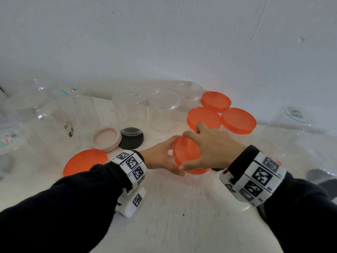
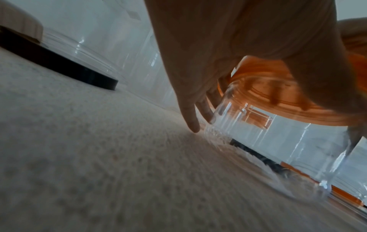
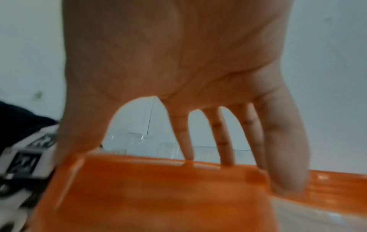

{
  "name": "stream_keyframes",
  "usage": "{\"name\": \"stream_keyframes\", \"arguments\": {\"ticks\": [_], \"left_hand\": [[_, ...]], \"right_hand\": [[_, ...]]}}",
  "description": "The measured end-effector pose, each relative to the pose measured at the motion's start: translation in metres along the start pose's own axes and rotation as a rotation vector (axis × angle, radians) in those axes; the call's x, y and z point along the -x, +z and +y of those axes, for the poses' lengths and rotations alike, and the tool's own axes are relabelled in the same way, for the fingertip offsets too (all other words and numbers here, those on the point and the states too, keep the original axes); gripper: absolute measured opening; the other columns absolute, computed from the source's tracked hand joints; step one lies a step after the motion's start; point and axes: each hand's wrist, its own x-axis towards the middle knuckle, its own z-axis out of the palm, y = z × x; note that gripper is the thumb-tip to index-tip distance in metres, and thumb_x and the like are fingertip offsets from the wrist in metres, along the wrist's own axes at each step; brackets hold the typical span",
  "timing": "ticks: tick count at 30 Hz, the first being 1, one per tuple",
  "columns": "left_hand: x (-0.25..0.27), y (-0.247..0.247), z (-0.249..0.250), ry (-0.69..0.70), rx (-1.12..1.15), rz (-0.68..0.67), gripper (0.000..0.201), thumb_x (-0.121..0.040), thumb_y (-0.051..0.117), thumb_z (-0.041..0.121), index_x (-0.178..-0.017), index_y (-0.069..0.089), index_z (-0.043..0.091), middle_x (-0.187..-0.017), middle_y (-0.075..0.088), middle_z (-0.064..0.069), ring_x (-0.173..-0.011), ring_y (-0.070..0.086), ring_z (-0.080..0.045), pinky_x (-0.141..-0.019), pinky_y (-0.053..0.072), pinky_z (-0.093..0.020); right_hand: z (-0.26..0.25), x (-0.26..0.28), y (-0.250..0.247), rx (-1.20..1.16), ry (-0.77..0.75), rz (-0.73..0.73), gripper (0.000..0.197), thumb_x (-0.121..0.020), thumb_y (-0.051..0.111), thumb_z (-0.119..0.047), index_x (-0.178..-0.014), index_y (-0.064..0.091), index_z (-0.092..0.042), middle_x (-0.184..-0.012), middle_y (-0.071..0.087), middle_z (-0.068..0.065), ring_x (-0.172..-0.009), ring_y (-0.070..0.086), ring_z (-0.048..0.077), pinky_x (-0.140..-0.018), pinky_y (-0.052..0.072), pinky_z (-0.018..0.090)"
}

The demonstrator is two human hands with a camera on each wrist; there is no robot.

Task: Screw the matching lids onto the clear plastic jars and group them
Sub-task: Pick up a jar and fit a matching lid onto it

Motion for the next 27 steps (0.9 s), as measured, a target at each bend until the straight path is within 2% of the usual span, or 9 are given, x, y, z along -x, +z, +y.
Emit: {"name": "stream_keyframes", "arguments": {"ticks": [1, 3, 5, 6, 8, 11, 16, 22, 27], "left_hand": [[0.000, 0.000, 0.000, 0.002, -0.003, -0.003, 0.087, -0.062, 0.083, 0.007, -0.124, 0.031, 0.039, -0.127, 0.047, 0.014, -0.117, 0.048, 0.000, -0.082, 0.044, -0.008], [0.000, 0.000, 0.000, 0.000, -0.005, -0.001, 0.091, -0.061, 0.084, 0.010, -0.129, 0.029, 0.036, -0.130, 0.046, 0.013, -0.121, 0.046, -0.002, -0.086, 0.045, -0.009], [0.000, 0.001, 0.001, -0.002, 0.010, 0.007, 0.093, -0.056, 0.088, 0.017, -0.127, 0.031, 0.039, -0.128, 0.046, 0.016, -0.122, 0.043, 0.001, -0.094, 0.044, -0.015], [0.001, 0.002, 0.001, -0.001, 0.010, 0.009, 0.094, -0.051, 0.088, 0.024, -0.126, 0.032, 0.039, -0.127, 0.046, 0.017, -0.122, 0.043, 0.001, -0.097, 0.044, -0.019], [0.001, 0.002, 0.001, 0.003, -0.004, 0.009, 0.099, -0.045, 0.085, 0.033, -0.129, 0.034, 0.035, -0.127, 0.046, 0.016, -0.122, 0.044, 0.000, -0.100, 0.043, -0.024], [0.001, 0.003, 0.004, -0.005, 0.004, -0.006, 0.092, -0.046, 0.086, 0.028, -0.124, 0.037, 0.038, -0.125, 0.049, 0.016, -0.120, 0.046, -0.002, -0.096, 0.045, -0.022], [0.004, 0.002, 0.008, -0.008, -0.002, -0.026, 0.088, -0.042, 0.084, 0.031, -0.118, 0.042, 0.038, -0.121, 0.054, 0.014, -0.117, 0.051, -0.004, -0.097, 0.046, -0.028], [0.005, 0.003, 0.010, 0.002, -0.020, -0.015, 0.088, -0.042, 0.086, 0.024, -0.118, 0.043, 0.038, -0.118, 0.056, 0.014, -0.112, 0.053, 0.000, -0.095, 0.047, -0.026], [0.005, 0.001, 0.008, -0.007, -0.035, -0.026, 0.090, -0.053, 0.084, 0.010, -0.129, 0.040, 0.029, -0.124, 0.055, 0.009, -0.116, 0.052, -0.003, -0.097, 0.046, -0.027]], "right_hand": [[0.001, 0.000, 0.002, 0.022, 0.009, 0.008, 0.098, -0.062, 0.048, -0.084, -0.141, 0.025, -0.031, -0.120, 0.038, 0.001, -0.093, 0.046, 0.021, -0.073, 0.043, 0.032], [0.005, -0.001, 0.003, -0.009, -0.041, -0.026, 0.101, -0.065, 0.052, -0.080, -0.146, 0.013, -0.034, -0.136, 0.031, 0.002, -0.112, 0.043, 0.024, -0.083, 0.043, 0.035], [0.011, 0.000, 0.001, -0.118, -0.131, -0.128, 0.102, -0.069, 0.067, -0.063, -0.145, 0.002, -0.043, -0.150, 0.012, -0.007, -0.131, 0.025, 0.022, -0.098, 0.039, 0.039], [0.012, -0.001, -0.001, -0.150, -0.167, -0.169, 0.102, -0.069, 0.072, -0.054, -0.144, 0.003, -0.047, -0.151, 0.007, -0.011, -0.134, 0.021, 0.021, -0.102, 0.037, 0.041], [0.014, -0.003, -0.001, -0.136, -0.194, -0.158, 0.099, -0.067, 0.076, -0.048, -0.142, 0.010, -0.051, -0.149, 0.013, -0.012, -0.128, 0.026, 0.020, -0.099, 0.039, 0.039], [0.014, -0.004, 0.002, -0.098, -0.177, -0.059, 0.098, -0.060, 0.074, -0.061, -0.139, 0.017, -0.052, -0.137, 0.027, -0.011, -0.112, 0.038, 0.017, -0.090, 0.042, 0.033], [0.015, 0.000, 0.007, -0.075, -0.182, 0.045, 0.098, -0.056, 0.066, -0.075, -0.140, 0.023, -0.049, -0.128, 0.037, -0.007, -0.102, 0.043, 0.016, -0.083, 0.042, 0.028], [0.015, -0.002, 0.021, -0.073, -0.131, 0.125, 0.108, -0.044, 0.037, -0.088, -0.141, 0.033, -0.040, -0.120, 0.045, -0.001, -0.097, 0.048, 0.018, -0.082, 0.047, 0.032], [0.014, 0.000, 0.025, -0.109, -0.108, 0.153, 0.108, -0.043, 0.034, -0.088, -0.141, 0.031, -0.042, -0.124, 0.040, -0.005, -0.103, 0.043, 0.016, -0.086, 0.046, 0.032]]}}
